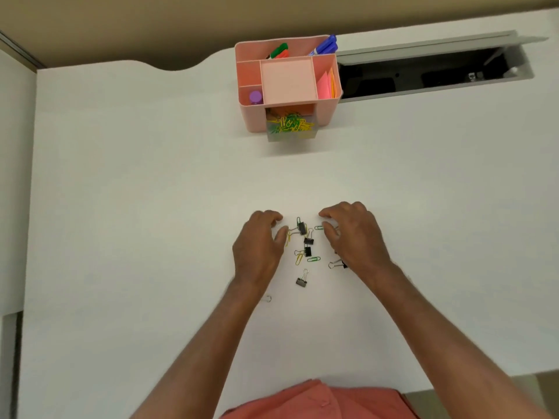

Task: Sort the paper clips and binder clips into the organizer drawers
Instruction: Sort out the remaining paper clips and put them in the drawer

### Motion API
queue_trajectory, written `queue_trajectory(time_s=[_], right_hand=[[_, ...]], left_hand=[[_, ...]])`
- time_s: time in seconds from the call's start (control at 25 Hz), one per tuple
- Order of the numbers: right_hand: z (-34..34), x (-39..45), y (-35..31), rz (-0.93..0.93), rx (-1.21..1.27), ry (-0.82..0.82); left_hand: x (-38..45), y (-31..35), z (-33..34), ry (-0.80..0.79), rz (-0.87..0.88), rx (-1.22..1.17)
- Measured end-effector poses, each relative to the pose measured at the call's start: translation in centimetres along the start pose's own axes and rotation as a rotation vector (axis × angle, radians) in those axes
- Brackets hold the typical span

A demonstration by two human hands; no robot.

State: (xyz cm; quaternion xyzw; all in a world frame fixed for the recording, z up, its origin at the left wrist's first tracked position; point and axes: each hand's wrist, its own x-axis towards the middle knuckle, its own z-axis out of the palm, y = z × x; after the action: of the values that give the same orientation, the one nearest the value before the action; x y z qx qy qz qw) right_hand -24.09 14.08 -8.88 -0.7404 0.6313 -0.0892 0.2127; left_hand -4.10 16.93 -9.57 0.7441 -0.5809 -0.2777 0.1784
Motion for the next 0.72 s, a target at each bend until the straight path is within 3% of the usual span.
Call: queue_trajectory(time_s=[0.4, 0.56, 0.72], right_hand=[[0.4, 0.6, -1.2, 0.055, -0.168, -0.15], [0.0, 0.3, -1.3, 0.129, 0.206, -0.155], [0.1, 0.7, -2.0, 0.361, 0.63, -0.166]], left_hand=[[-0.5, 1.2, 1.5, -0.138, -0.064, 0.202], [-1.2, 0.3, 0.7, -0.171, -0.02, 0.077], [-2.1, -0.7, 0.0, -0.194, -0.115, -0.221]])
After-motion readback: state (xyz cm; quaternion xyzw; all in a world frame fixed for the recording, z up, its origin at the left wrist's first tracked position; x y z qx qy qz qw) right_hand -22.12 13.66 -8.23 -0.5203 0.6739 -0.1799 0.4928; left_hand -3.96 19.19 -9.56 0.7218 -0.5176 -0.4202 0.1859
